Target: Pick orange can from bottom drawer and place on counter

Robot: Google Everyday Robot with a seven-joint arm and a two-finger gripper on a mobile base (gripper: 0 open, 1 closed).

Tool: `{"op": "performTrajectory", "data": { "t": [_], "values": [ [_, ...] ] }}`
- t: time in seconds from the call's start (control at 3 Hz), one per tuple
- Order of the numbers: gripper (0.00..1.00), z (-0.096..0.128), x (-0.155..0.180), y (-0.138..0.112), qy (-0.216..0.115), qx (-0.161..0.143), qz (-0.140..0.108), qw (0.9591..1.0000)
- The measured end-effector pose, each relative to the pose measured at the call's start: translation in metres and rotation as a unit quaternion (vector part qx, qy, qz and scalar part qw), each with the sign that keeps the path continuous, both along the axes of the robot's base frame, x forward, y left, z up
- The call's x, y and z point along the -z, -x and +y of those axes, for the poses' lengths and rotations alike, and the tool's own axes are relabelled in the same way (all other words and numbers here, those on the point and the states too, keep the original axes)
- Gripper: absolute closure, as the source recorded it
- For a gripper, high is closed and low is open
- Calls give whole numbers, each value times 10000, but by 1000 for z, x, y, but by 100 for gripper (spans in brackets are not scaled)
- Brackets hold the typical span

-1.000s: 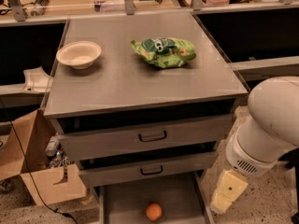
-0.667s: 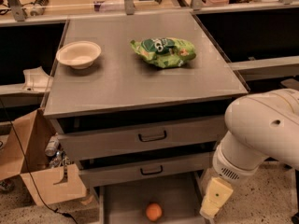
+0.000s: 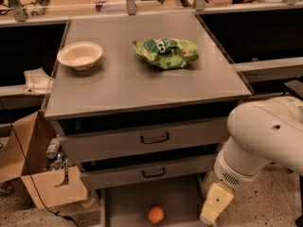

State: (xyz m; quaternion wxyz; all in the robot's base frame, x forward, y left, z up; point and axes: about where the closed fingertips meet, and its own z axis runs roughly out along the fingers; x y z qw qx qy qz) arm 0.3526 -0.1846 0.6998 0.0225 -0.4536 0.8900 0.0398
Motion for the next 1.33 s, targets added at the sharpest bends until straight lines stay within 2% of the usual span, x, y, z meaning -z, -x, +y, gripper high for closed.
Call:
{"op": "performTrajectory", "data": {
  "t": [0.67, 1.0, 1.33],
  "values": [
    [0, 10, 52, -6, -31, 676, 400, 9969],
    [0, 10, 52, -6, -32, 680, 401, 9969],
    [0, 13, 68, -3, -164, 824, 579, 9948]
  ]
}}
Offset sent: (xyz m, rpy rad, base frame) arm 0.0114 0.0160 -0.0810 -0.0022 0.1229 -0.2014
